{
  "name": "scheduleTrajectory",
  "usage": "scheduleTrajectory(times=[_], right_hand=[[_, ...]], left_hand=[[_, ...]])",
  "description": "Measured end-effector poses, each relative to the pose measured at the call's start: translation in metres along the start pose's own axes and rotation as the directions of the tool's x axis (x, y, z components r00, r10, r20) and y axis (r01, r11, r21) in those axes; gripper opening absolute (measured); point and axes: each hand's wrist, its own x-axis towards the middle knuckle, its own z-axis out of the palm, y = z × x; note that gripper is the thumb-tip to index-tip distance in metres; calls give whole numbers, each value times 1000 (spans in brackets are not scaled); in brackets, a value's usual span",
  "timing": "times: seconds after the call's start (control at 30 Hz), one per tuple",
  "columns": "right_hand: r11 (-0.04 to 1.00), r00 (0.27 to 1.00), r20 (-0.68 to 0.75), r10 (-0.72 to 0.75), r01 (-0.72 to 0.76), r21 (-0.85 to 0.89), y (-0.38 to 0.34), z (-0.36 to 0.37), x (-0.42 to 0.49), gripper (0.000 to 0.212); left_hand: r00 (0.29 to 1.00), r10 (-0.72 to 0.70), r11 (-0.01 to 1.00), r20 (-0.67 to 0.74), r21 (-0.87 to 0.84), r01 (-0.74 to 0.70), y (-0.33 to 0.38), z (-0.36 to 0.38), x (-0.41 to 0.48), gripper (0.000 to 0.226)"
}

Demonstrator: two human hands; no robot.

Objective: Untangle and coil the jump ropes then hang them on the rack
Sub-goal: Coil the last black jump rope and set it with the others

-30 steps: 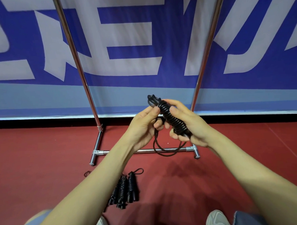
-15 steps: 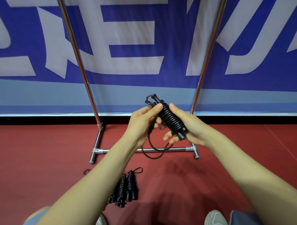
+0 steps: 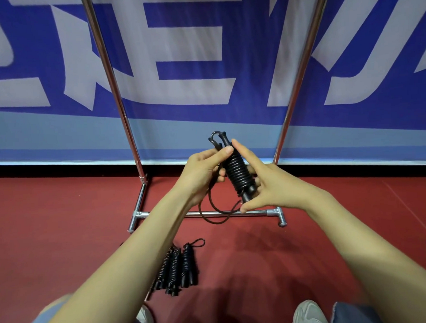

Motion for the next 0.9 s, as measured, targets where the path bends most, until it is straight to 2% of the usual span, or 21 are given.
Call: scheduleTrajectory(times=[0.23, 0.43, 0.57, 0.63, 0.7, 0.9], right_hand=[[994, 999, 52, -12, 18, -109, 5, 4, 2, 142], [996, 999, 43, -14, 18, -82, 12, 6, 7, 137], [984, 1000, 4, 12, -11, -178, 13, 5, 9, 152], [950, 999, -38, -37, 23, -312, 14, 5, 9, 156], [921, 991, -23, -131, 113, -373, 17, 6, 9, 157], [915, 985, 3, -174, 163, -369, 14, 8, 12, 154]], left_hand=[[995, -35, 996, 92, 88, 27, -6, 0, 0, 28], [995, -29, 995, 92, 99, 20, -6, 0, 3, 23], [998, -18, 992, 60, 127, 10, -6, -3, 5, 39], [999, -12, 989, 46, 149, 5, -8, -4, 7, 43], [997, -25, 984, 71, 179, 12, -9, -4, 6, 46], [988, -68, 975, 142, 222, 35, -3, 0, 5, 38]])
